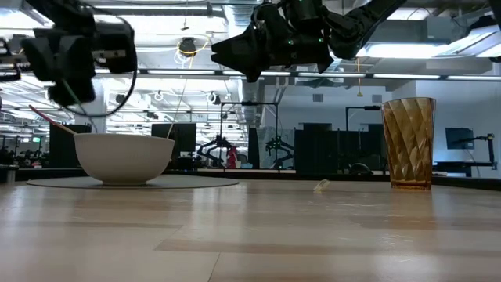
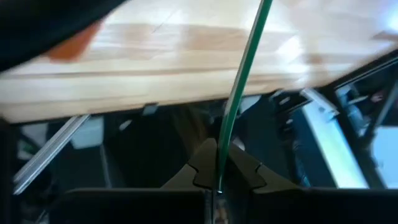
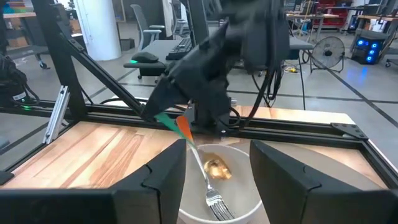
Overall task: Pick & Place Utensil
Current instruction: Put the green spoon into the gray bowl on the gray mat, then put the brown cup to the top right of the gray bowl on the gray mat
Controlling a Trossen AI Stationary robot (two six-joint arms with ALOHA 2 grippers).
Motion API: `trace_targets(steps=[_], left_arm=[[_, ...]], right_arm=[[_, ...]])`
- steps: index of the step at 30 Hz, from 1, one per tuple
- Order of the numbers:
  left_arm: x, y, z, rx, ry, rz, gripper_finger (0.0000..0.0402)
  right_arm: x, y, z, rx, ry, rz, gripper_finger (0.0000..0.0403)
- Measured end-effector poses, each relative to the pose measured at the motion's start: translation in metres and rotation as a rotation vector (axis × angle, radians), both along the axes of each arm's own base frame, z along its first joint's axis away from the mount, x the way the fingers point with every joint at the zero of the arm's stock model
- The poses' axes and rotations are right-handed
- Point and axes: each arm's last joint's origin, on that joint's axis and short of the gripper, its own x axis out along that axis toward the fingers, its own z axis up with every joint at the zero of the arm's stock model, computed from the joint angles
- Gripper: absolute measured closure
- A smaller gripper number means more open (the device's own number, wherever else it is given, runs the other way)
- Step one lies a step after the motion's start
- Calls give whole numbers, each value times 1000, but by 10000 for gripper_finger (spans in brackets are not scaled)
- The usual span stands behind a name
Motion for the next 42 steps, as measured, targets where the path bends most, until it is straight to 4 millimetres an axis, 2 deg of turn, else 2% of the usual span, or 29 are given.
trace_targets(steps=[4,9,20,27,30,33,37,42], left_arm=[[2,2,-14,-36,-26,-65,390],[6,3,-18,-48,-49,-94,382],[8,4,-18,-17,-76,-103,344],[14,8,-9,107,-256,-195,341],[18,13,2,256,-359,-251,341],[23,21,14,495,-451,-333,341],[29,31,30,959,-537,-509,341],[39,44,53,1490,-646,-579,341]], right_arm=[[0,0,0,0,0,0,235],[0,0,0,0,0,0,236],[0,0,0,0,0,0,235],[-5,-1,5,12,37,-6,235],[-16,-2,18,21,79,-16,238],[-32,1,37,28,104,-20,244],[-52,8,55,45,168,-17,254],[-67,22,56,132,328,-112,268]])
